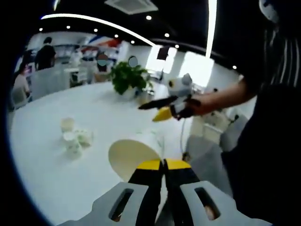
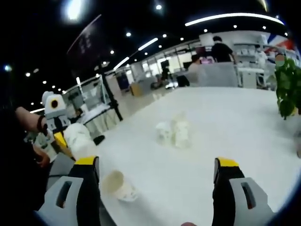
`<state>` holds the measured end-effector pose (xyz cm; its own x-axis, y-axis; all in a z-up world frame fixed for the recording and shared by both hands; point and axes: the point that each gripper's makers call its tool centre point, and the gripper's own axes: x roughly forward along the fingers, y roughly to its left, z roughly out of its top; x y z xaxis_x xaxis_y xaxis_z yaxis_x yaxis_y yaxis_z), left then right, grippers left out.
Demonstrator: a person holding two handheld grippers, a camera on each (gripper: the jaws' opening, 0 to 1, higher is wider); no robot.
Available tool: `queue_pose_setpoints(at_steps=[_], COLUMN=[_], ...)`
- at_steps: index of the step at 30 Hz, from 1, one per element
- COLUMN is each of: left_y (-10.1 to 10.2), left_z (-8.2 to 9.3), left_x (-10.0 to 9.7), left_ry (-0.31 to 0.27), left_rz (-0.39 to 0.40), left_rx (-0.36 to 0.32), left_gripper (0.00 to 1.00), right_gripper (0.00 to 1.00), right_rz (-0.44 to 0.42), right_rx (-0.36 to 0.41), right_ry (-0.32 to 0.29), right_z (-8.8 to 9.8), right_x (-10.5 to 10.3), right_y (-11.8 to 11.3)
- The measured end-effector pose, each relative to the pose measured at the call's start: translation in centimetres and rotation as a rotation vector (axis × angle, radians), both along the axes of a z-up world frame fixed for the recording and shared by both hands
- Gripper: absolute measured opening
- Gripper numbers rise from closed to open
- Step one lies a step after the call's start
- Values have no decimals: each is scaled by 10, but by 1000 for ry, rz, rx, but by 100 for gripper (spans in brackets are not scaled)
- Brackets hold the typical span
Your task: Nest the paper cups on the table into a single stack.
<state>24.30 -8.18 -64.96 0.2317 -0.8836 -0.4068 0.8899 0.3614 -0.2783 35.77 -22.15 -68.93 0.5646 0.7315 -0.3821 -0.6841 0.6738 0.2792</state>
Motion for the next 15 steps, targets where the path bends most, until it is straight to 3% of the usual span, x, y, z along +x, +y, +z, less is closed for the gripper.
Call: queue_pose_setpoints(at_steps=[4, 15], left_y=[1, 6], left_z=[0, -12], left_x=[2, 4], left_ry=[-29, -41], left_rz=[-14, -44], left_rx=[49, 168], left_gripper=[0, 0], right_gripper=[100, 100], right_rz=[-5, -19], right_rx=[4, 10], right_ry=[-1, 4], right_z=[-1, -5], right_x=[0, -4], right_y=[-1, -5])
